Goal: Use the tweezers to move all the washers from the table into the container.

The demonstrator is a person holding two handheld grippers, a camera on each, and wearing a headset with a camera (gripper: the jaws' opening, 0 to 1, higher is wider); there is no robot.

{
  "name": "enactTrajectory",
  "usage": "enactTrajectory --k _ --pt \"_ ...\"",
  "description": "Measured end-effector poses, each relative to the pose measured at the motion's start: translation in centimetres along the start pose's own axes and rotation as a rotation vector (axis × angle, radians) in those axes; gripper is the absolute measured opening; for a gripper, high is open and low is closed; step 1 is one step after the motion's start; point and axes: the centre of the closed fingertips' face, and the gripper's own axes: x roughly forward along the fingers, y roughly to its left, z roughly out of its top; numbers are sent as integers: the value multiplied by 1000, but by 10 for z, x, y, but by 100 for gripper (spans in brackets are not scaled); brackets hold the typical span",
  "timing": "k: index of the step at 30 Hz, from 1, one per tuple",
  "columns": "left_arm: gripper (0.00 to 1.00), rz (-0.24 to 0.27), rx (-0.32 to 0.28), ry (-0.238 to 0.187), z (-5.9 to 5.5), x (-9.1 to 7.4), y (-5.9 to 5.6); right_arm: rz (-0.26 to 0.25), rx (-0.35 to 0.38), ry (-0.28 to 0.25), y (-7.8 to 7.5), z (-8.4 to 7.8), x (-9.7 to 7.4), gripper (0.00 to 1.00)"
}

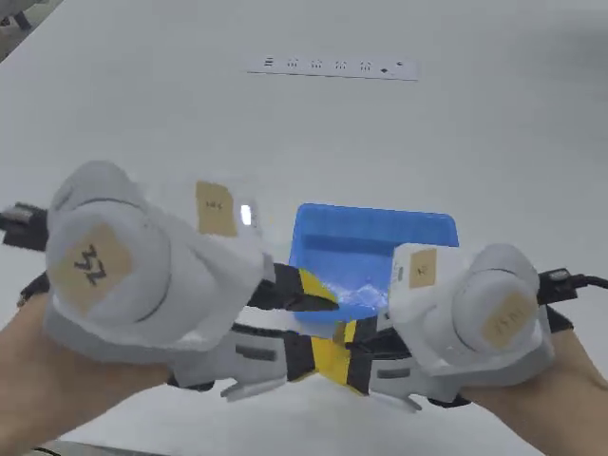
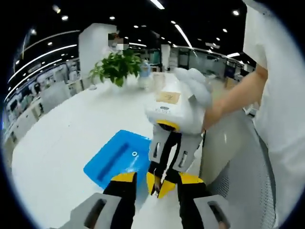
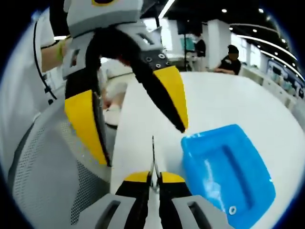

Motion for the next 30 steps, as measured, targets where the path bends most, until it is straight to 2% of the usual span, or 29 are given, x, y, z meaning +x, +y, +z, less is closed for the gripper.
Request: enactTrajectory --k 1,3,4,8,10,11,12,16,20,22,24,28,30 --pt "41 43 -47 -51 -1 -5 2 -14 20 -13 -2 0 -2 2" --pt "53 92 -97 -102 -5 -11 3 -32 35 -38 -4 1 -7 2" --pt "59 133 -129 -138 -8 -16 4 -39 49 -46 -5 2 -8 3" --pt "83 244 -184 -195 -21 -27 4 -69 80 -67 -9 6 -18 3" --pt "93 286 -211 -225 -23 -30 5 -86 102 -76 -11 7 -24 3" --pt "96 294 -213 -226 -24 -31 5 -87 113 -80 -12 8 -26 3" --pt "99 319 -206 -245 -24 -33 7 -91 129 -91 -13 10 -30 3" --pt "99 392 -172 -260 -26 -37 15 -111 159 -105 -16 17 -43 3" --pt "99 423 -161 -298 -23 -41 22 -144 148 -118 -20 26 -58 3" --pt "99 435 -179 -326 -24 -45 26 -162 141 -125 -23 32 -65 3" --pt "99 440 -205 -343 -21 -44 26 -201 103 -119 -30 36 -72 3" --pt "99 455 -207 -385 -14 -48 26 -251 123 -146 -46 42 -80 3" --pt "99 465 -202 -410 -10 -51 26 -275 144 -133 -56 37 -80 3"
